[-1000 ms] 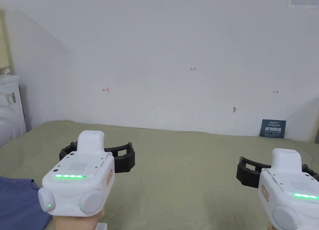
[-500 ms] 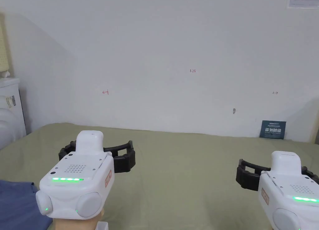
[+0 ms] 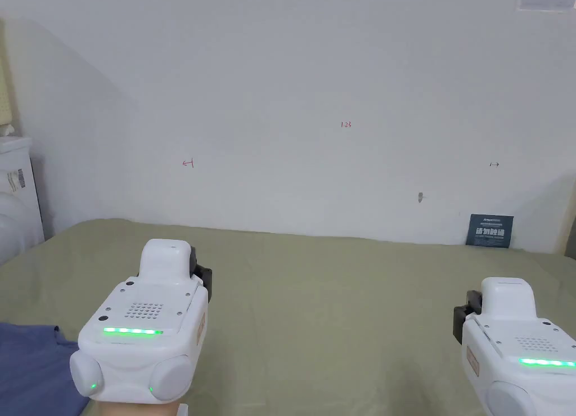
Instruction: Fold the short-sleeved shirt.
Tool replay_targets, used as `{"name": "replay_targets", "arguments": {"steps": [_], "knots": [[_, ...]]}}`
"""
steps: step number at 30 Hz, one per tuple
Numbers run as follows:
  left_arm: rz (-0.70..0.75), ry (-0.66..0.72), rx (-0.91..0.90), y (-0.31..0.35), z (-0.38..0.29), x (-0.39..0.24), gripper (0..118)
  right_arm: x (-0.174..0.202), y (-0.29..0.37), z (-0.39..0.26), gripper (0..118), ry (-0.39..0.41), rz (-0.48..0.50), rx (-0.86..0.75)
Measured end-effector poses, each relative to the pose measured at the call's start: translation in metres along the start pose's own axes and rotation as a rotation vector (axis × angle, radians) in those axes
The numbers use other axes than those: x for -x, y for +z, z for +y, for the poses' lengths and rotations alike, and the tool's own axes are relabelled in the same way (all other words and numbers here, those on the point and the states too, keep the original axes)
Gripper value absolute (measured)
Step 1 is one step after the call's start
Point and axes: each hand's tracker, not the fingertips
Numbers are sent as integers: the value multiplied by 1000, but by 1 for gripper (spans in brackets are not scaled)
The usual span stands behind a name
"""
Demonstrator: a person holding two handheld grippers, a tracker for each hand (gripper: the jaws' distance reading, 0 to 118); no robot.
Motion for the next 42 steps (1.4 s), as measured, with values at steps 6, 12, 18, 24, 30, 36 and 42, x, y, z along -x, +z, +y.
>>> {"name": "replay_targets", "arguments": {"steps": [6,12,18,24,30,36,42], "knots": [[-7,42,28,0,-2,25,0,17,1,1,0,-11,56,33],[67,34,22,20,11,60,0,65,2,15,0,3,169,1],[266,1,50,60,14,126,0,142,6,19,0,-6,348,-10],[481,9,74,138,-1,201,0,240,30,17,0,13,594,-3],[626,59,118,193,-11,255,0,313,58,14,0,50,783,-18],[664,71,125,204,-15,261,0,330,66,6,0,65,817,0],[602,34,163,174,-24,259,0,313,46,2,0,45,774,33]]}}
